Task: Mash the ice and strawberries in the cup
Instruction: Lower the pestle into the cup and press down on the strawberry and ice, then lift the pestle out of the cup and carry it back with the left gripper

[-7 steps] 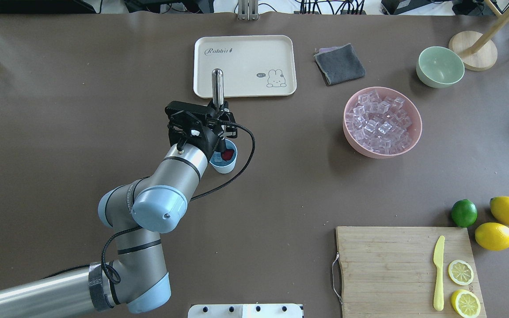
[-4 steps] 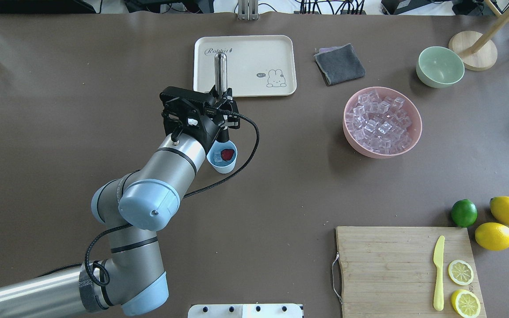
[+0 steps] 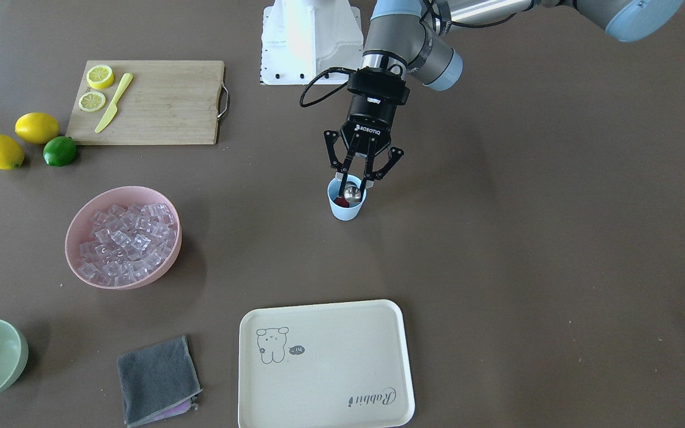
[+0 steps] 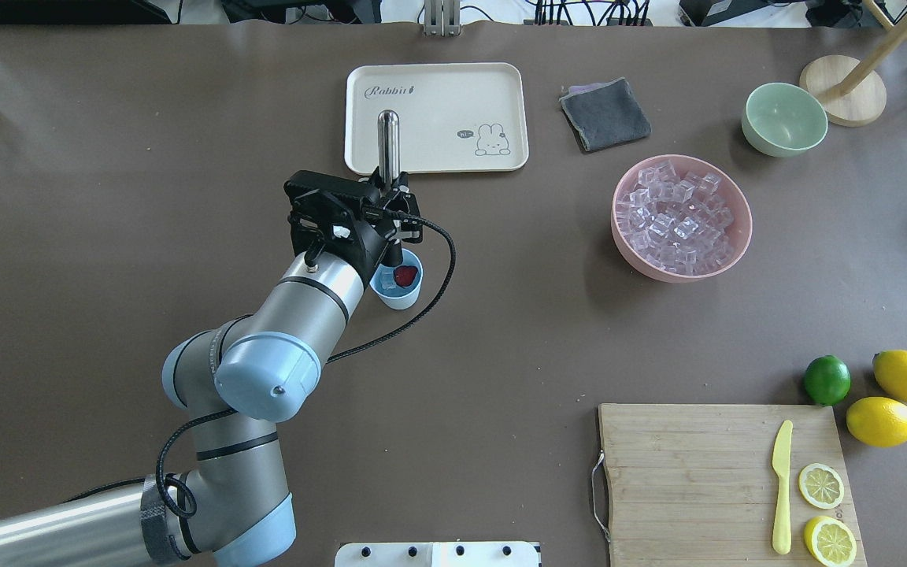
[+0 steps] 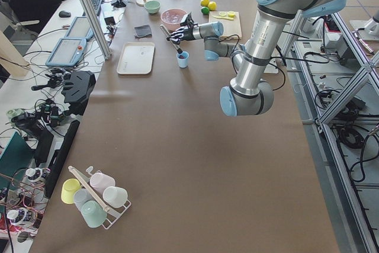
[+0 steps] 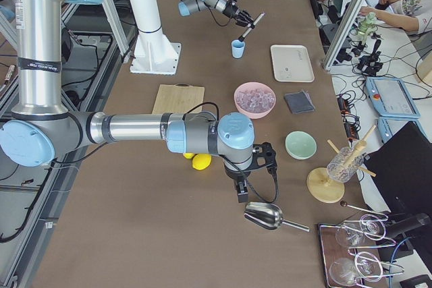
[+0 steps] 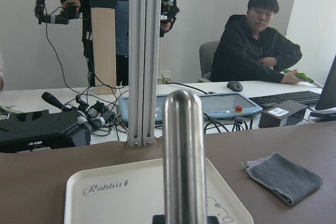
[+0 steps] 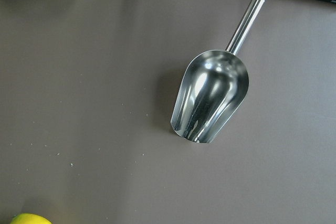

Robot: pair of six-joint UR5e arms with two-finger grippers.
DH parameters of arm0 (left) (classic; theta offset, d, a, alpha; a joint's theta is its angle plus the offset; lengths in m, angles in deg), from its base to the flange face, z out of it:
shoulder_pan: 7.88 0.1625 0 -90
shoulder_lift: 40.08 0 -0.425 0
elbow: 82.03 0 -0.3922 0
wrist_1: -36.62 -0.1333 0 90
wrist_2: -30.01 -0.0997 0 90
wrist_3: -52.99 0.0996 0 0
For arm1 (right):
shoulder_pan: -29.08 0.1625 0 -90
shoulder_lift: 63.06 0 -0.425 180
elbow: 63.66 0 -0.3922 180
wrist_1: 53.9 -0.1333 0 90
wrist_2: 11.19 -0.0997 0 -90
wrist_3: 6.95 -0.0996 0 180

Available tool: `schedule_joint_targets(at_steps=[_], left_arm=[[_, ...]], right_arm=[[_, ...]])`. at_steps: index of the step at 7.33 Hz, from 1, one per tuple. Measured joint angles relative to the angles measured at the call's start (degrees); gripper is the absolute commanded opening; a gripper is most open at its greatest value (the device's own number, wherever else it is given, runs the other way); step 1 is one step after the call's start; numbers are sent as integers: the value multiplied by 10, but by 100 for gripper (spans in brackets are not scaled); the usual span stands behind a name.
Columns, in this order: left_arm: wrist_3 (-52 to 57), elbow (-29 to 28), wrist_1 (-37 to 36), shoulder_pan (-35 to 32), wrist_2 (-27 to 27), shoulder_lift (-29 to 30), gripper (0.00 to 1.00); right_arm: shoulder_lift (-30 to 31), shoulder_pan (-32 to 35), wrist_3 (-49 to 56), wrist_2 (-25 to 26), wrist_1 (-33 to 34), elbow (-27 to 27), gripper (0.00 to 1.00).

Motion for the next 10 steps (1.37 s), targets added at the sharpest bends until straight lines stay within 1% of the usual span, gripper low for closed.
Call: schedule_joint_targets(at_steps=[5, 6, 7, 8, 9, 10], left_arm=[[-10, -26, 3, 10, -1, -1, 0], [-8, -21, 3, 10, 0, 0, 0], [0, -2, -2, 7, 4, 1, 0], [11, 26, -10, -6, 19, 1, 0], [19, 50, -18, -40, 66, -1, 0], [22, 65, -21, -91, 141, -12, 0]], right_arm=[[1, 0, -1, -3, -1, 1, 99], [0, 0, -1, -3, 0, 1, 99], [0, 0, -1, -3, 0, 1, 99], [0, 0, -1, -3, -1, 2, 99], [0, 0, -1, -2, -1, 3, 99], [0, 0, -1, -2, -1, 3, 99]])
